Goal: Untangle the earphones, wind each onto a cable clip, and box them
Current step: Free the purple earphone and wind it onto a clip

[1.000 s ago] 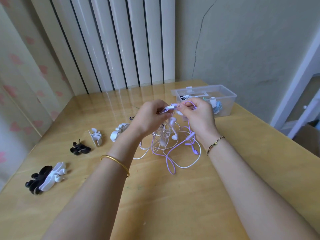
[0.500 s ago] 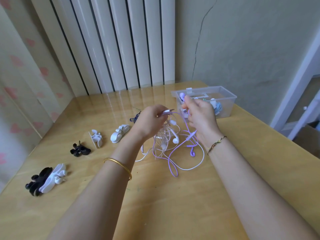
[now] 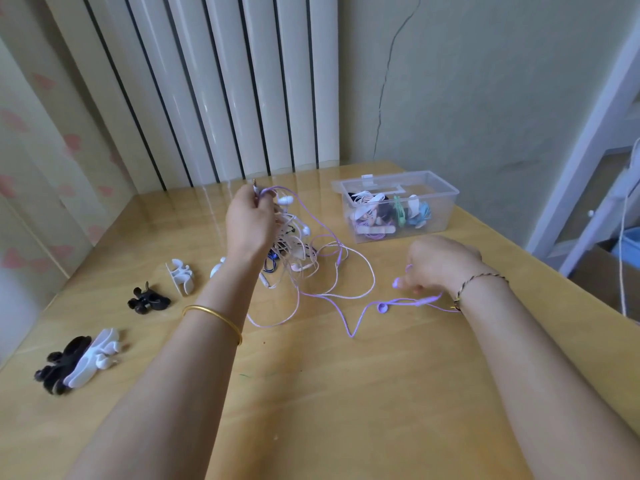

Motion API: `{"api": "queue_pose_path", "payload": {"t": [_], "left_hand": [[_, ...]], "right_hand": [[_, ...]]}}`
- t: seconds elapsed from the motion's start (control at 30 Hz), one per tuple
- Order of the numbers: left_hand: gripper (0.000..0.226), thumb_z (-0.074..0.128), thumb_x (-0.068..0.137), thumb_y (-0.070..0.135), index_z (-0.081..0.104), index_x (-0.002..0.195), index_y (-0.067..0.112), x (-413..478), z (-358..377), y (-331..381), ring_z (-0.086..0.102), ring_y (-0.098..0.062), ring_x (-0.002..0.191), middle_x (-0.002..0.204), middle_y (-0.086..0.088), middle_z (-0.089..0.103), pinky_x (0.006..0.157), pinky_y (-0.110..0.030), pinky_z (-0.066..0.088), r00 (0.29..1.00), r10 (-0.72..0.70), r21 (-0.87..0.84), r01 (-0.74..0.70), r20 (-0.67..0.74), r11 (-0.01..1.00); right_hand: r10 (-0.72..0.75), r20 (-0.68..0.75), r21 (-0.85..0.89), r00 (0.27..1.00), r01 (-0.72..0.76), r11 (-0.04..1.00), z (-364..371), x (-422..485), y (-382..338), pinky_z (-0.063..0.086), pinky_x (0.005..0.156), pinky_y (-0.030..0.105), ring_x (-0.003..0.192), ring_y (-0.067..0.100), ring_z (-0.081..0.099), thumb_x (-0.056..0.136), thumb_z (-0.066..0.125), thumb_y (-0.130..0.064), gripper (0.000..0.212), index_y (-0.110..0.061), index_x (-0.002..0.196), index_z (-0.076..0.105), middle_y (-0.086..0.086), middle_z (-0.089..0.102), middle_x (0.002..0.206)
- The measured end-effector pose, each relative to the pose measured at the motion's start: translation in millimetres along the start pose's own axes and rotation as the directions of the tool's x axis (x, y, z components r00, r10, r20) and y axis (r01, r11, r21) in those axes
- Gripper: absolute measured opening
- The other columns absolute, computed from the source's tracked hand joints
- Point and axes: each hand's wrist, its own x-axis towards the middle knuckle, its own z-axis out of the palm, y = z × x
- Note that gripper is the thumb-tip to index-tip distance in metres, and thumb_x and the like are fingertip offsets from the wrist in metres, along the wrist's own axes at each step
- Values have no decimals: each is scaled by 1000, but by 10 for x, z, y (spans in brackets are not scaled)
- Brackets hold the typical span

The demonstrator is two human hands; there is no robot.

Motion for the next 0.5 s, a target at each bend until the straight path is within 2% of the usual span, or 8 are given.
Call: {"api": "queue_pose_path", "payload": {"t": [0.1,0.17,0.27,0.33,0.37,0.43,0.47,0.5], "left_hand": [[18,44,93,10,51,77,14,8,-26,59,58,-20,66,71,0,62,64,-29,47,1000,-8,-43,8,-3,999],[14,45,94,11,54,82,11,2,-49,109,57,-18,65,72,-1,62,55,-23,47,1000,-6,-59,6,6,998],[11,44,95,9,53,91,4,-22,-70,201,53,-14,57,76,-7,60,42,-17,43,999,-27,-137,32,41,990],[11,44,95,8,54,93,5,-21,-82,236,54,-13,52,77,-9,59,43,-18,43,998,-27,-148,34,52,988],[11,43,94,8,54,93,5,-19,-86,247,55,-11,49,76,-9,59,44,-19,43,998,-29,-151,37,56,988],[10,42,95,7,52,94,7,-31,-93,273,54,-8,42,73,-7,57,43,-17,40,996,-50,-173,62,70,983],[10,41,96,6,51,94,7,-43,-97,290,54,-8,40,72,-6,57,40,-15,38,995,-65,-194,79,79,978],[10,40,96,6,50,92,6,-62,-100,314,53,-8,38,70,-6,57,38,-14,36,993,-80,-221,97,87,970]], "right_hand": [[-54,89,15,995,53,998,-5,-12,-5,40,62,24,75,23,53,78,71,-44,36,-16,65,53,-1,53,71],[-89,147,17,985,88,996,-10,-9,-2,50,79,29,89,22,62,77,73,-41,29,-14,87,66,2,65,90],[-174,-11,107,985,174,979,-20,-11,-48,50,91,34,99,20,62,83,67,-31,23,-15,100,69,0,67,106],[-280,-213,340,936,340,877,-12,-38,-178,50,84,30,93,17,63,87,63,-18,10,-14,94,70,-1,69,96],[-328,-264,494,907,419,762,-15,-79,-261,51,76,27,83,14,64,87,62,-11,9,-12,91,70,-1,69,86],[-423,-250,706,871,463,536,-12,-187,-449,49,62,19,63,7,63,85,63,-4,7,-8,89,68,-2,66,71],[-460,-228,712,858,469,523,14,-209,-529,46,57,15,57,3,60,84,64,-4,7,-7,90,68,-1,66,69],[-483,-199,659,853,481,579,53,-208,-606,44,55,14,56,2,58,83,66,-7,8,-6,91,68,1,67,72]]}}
